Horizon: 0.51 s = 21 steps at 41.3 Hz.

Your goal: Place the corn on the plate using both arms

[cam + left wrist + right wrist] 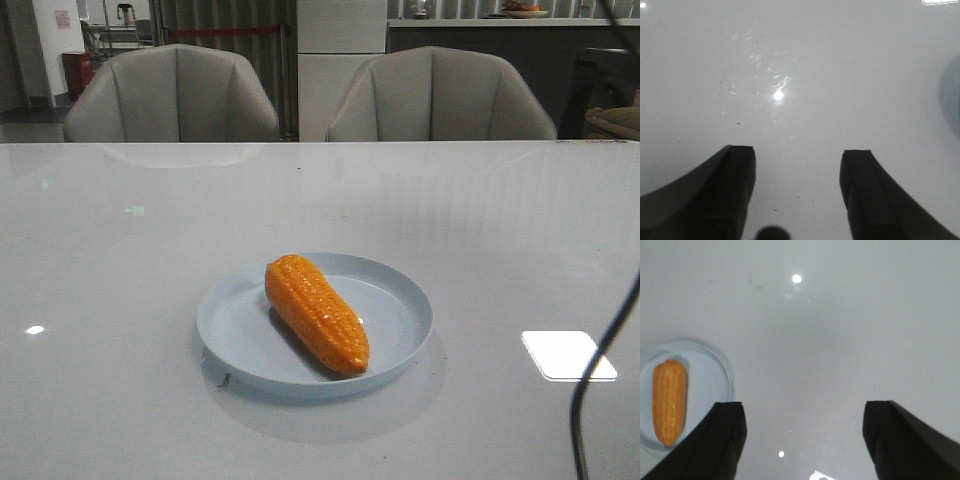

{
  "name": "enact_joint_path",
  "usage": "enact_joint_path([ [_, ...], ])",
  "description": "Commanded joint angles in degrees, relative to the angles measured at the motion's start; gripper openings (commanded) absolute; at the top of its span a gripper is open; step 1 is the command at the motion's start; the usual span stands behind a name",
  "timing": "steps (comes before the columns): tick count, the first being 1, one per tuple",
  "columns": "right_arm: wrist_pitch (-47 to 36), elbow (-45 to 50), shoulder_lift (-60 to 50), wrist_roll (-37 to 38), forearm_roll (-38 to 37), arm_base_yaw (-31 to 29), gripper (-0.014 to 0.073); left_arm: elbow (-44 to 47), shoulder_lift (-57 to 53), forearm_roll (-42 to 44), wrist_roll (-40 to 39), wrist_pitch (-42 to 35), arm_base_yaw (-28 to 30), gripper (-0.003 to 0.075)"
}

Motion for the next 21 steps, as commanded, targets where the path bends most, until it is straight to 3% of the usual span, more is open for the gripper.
enact_joint_path([
  [1,-6.1,10.6,-9.0,-0.8,0.8,-5.1,0.0590,-1.6,-0.8,-0.8,-0.6,-5.1,-0.1,0.0432],
  [10,-21.6,38.8,-24.2,-0.9,0.8,-13.4,0.0590,-1.6,-0.8,-0.8,-0.6,-6.2,-0.1,0.0432],
  [21,-27.5,60.0,-37.6,-0.9,1.4,-13.5,0.0590,-1.6,-0.8,-0.8,-0.6,-11.3,-0.1,0.0432],
])
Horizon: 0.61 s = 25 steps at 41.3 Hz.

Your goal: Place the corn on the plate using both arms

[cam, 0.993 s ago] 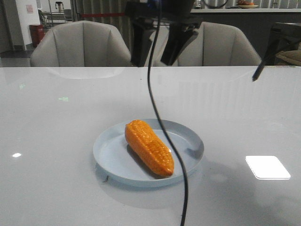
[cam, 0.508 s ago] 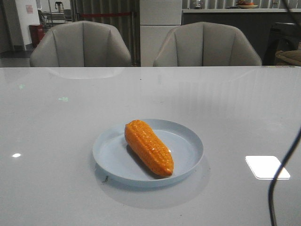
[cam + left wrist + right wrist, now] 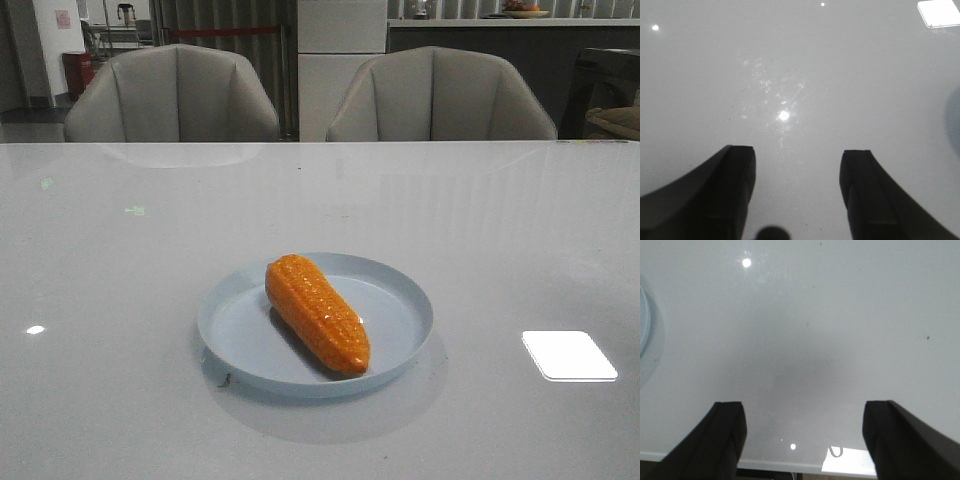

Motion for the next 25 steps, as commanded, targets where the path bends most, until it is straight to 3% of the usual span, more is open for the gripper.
enact_joint_path([
  [1,-6.9,5.3,-5.7,-0.5,1.8,-0.4,0.0590,-1.6,-0.8,-0.8,-0.6,-6.4,-0.1,0.0432],
  [10,-13.0,13.9,-11.9,-0.5,4.5,-0.4,0.0590,-1.6,-0.8,-0.8,-0.6,-7.3,-0.1,0.0432],
  [25,-13.4,14.6,-12.4,-0.5,4.7,-0.4,0.0590,-1.6,-0.8,-0.8,-0.6,-7.3,-0.1,0.0432],
])
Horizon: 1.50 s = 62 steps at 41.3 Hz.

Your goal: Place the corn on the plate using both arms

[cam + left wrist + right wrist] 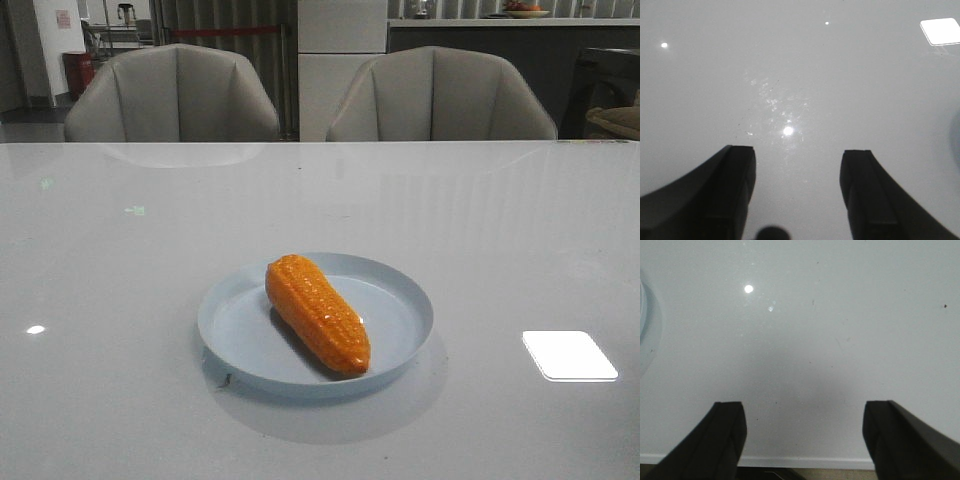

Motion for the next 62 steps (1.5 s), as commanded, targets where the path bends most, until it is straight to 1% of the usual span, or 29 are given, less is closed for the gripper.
enact_joint_path([
  [1,-3.4,-1.5,-0.6,-0.4,1.1,-0.4,0.0590,-1.6,-0.8,-0.8,-0.6,-4.3,-0.1,0.0432],
  [6,-3.2,-1.5,-0.6,-0.4,1.1,-0.4,0.0590,-1.6,-0.8,-0.8,-0.6,-4.7,-0.1,0.0430],
  [9,-3.1,-1.5,-0.6,-0.4,1.1,-0.4,0.0590,-1.6,-0.8,-0.8,-0.6,-4.7,-0.1,0.0388],
  [12,-3.1,-1.5,-0.6,-0.4,1.1,-0.4,0.0590,-1.6,-0.8,-0.8,-0.6,-4.7,-0.1,0.0312],
  [18,-3.1,-1.5,-0.6,-0.4,1.1,-0.4,0.0590,-1.6,-0.8,-0.8,-0.6,-4.7,-0.1,0.0125],
  [20,-3.1,-1.5,-0.6,-0.4,1.1,-0.4,0.0590,-1.6,-0.8,-0.8,-0.6,-4.7,-0.1,0.0081],
  [22,-3.1,-1.5,-0.6,-0.4,1.1,-0.4,0.0590,-1.6,-0.8,-0.8,-0.6,-4.7,-0.1,0.0094],
  [44,-3.1,-1.5,-0.6,-0.4,1.1,-0.4,0.0590,-1.6,-0.8,-0.8,-0.6,-4.7,-0.1,0.0089],
  [50,-3.1,-1.5,-0.6,-0.4,1.1,-0.4,0.0590,-1.6,-0.8,-0.8,-0.6,-4.7,-1.2,0.0089],
  [53,-3.1,-1.5,-0.6,-0.4,1.1,-0.4,0.0590,-1.5,-2.5,-0.6,-0.6,-4.7,-1.8,0.0089],
  [57,-3.1,-1.5,-0.6,-0.4,1.1,-0.4,0.0590,0.2,-7.4,-0.3,-0.6,-7.0,-1.9,0.0089],
  [62,-3.1,-1.5,-0.6,-0.4,1.1,-0.4,0.0590,5.3,-15.0,-0.3,-0.6,-14.2,-1.9,0.0089],
])
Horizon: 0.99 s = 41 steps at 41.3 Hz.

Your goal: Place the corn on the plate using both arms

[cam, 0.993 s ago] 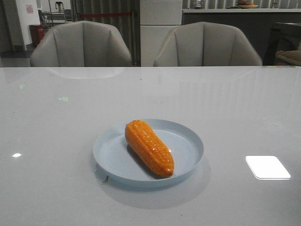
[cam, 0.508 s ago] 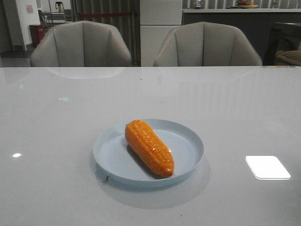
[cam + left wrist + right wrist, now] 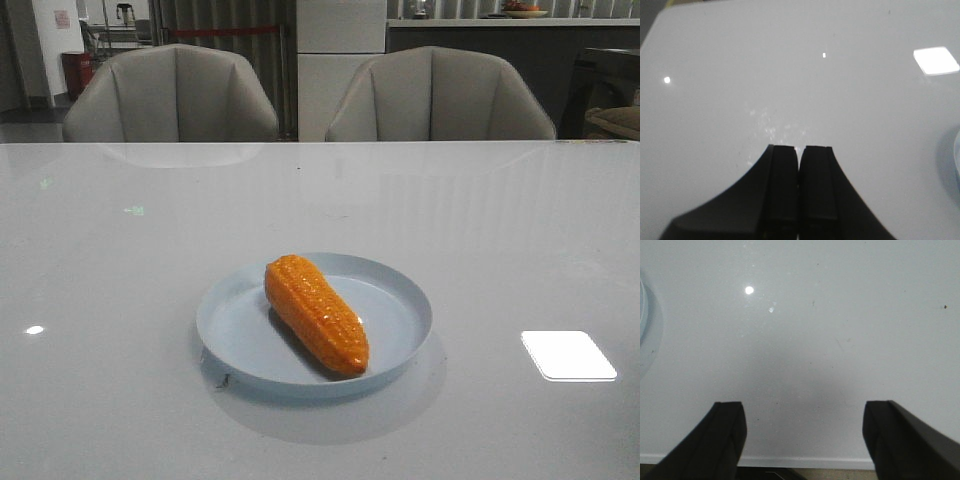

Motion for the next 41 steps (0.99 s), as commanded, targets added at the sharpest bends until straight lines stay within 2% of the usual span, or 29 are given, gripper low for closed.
enact_joint_path([
  [1,-3.0,-1.5,-0.6,-0.4,0.9,-0.4,0.0590,2.6,-6.5,-0.3,-0.6,-10.8,-0.4,0.0089],
  [8,-3.0,-1.5,-0.6,-0.4,0.9,-0.4,0.0590,14.0,-17.7,-0.3,-0.6,-23.3,-0.4,0.0089],
  [15,-3.0,-1.5,-0.6,-0.4,0.9,-0.4,0.0590,23.0,-28.8,-0.3,-0.6,-28.3,-0.4,0.0089],
  [28,-3.0,-1.5,-0.6,-0.4,0.9,-0.4,0.0590,32.0,-41.8,-0.3,-0.6,-28.0,-0.4,0.0089],
  [34,-3.0,-1.5,-0.6,-0.4,0.9,-0.4,0.0590,31.9,-43.6,-0.3,-0.6,-19.5,-0.4,0.0089],
  [41,-2.9,-1.5,-0.6,-0.4,0.9,-0.4,0.0590,31.9,-43.6,-0.3,-0.6,-16.1,-0.3,0.0089],
])
